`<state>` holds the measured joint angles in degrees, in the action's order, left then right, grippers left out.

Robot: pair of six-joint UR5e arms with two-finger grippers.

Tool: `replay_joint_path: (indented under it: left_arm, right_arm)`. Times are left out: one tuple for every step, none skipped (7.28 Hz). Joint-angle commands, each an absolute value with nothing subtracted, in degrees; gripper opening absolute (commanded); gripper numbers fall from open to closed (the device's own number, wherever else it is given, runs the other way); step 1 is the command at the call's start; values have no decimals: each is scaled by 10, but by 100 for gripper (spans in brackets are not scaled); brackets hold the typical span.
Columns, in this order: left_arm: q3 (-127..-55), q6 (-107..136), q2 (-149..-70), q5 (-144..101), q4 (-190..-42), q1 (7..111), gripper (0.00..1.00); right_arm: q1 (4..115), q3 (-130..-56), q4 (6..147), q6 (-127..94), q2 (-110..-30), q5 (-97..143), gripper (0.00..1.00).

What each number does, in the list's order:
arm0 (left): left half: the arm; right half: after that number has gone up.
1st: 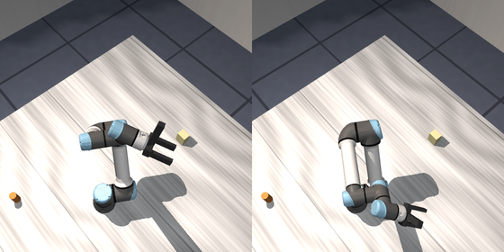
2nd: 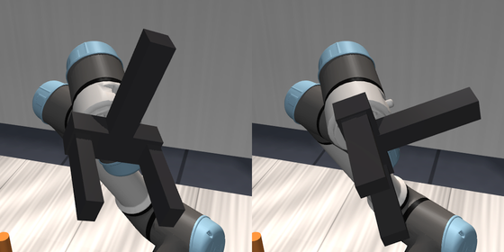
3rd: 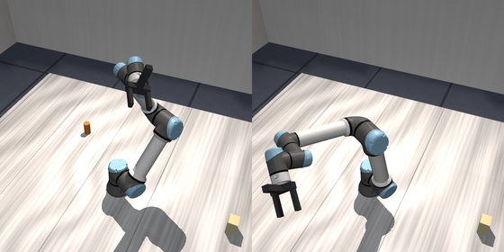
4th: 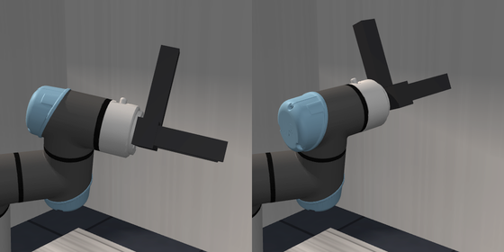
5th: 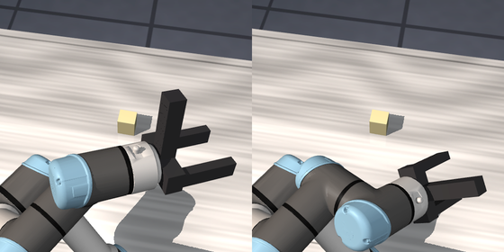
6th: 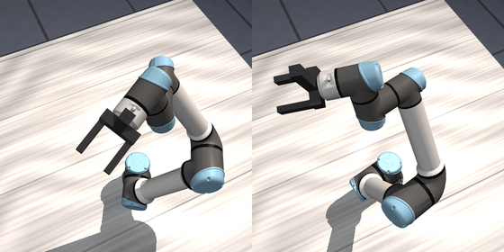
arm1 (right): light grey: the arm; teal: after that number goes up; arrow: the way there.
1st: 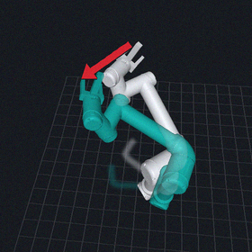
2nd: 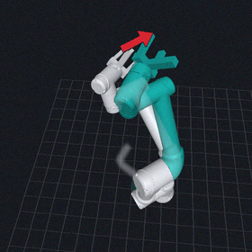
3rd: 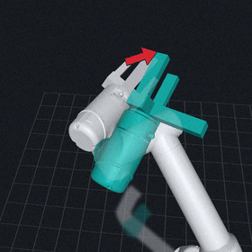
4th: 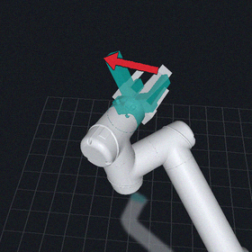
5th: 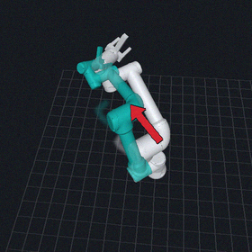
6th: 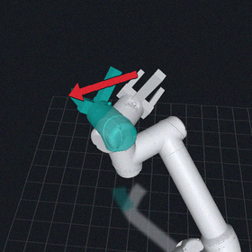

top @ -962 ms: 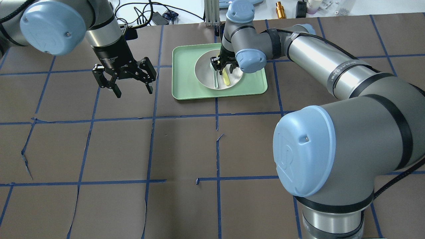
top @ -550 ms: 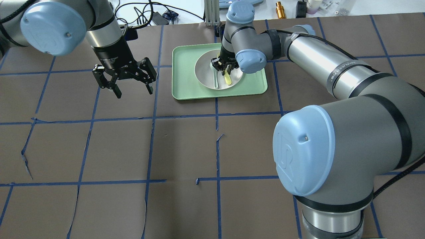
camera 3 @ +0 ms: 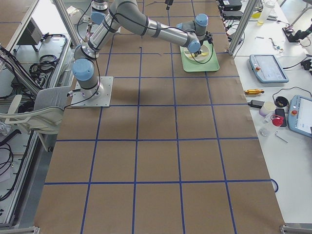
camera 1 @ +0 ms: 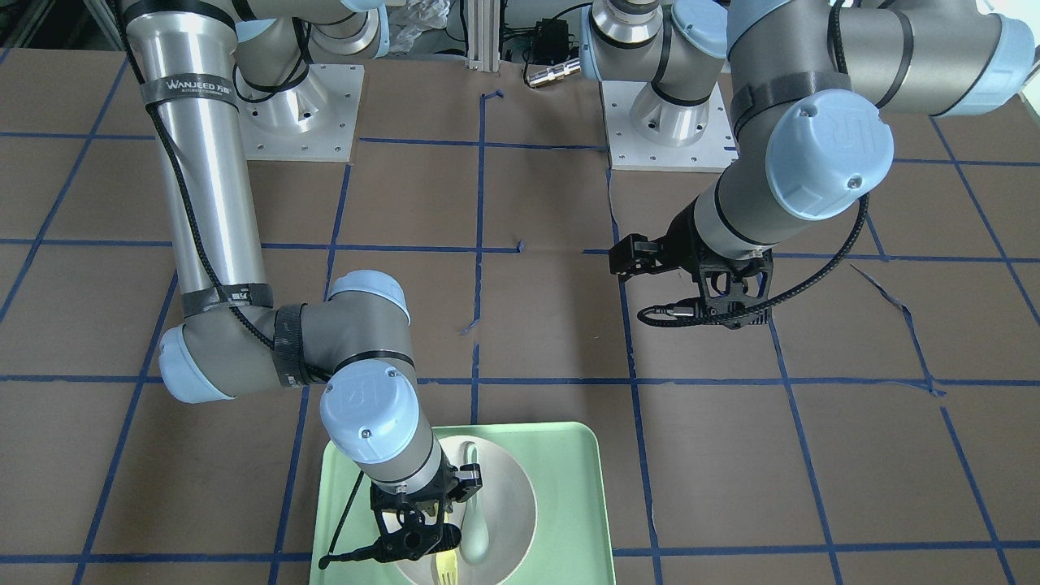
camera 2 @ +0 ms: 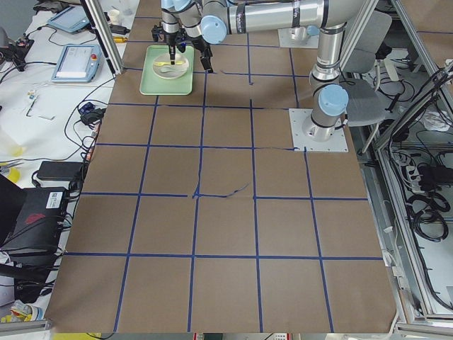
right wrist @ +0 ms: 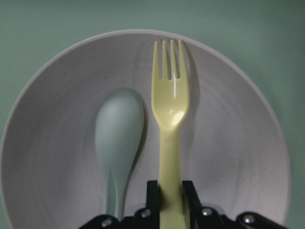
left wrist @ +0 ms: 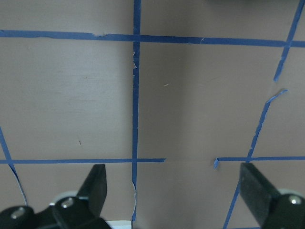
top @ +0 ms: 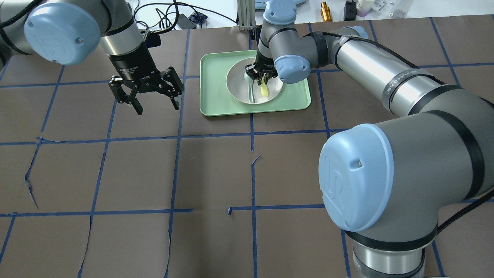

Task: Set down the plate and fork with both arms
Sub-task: 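Lift the yellow fork and set it on the tray beside the plate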

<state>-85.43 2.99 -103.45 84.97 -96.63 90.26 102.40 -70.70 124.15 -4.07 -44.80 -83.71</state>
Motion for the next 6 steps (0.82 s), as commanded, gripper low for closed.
replay_joint_path:
  left_arm:
    - [-854, 30, -1034, 850, -966, 903, 100]
    - [-853, 30, -1034, 850, -966, 903, 100]
    - [-853, 30, -1034, 850, -966, 902, 100]
    - [-853, 32, -1034, 850, -966, 903, 100]
    - [-853, 32, -1034, 850, -966, 903, 100]
    - [-853, 32, -1034, 849, -966, 904, 100]
  right_arm:
    - [1024, -707, 1239, -48, -469, -846, 0]
    - [1023, -708, 1238, -46, -480, -847, 0]
    - [1014, -709, 1238, -34, -479, -850, 0]
    - [999, -705, 1238, -27, -481, -848, 0]
    - [968, -712, 1238, 2, -481, -845, 0]
    - [947, -715, 1238, 34, -473, -843, 0]
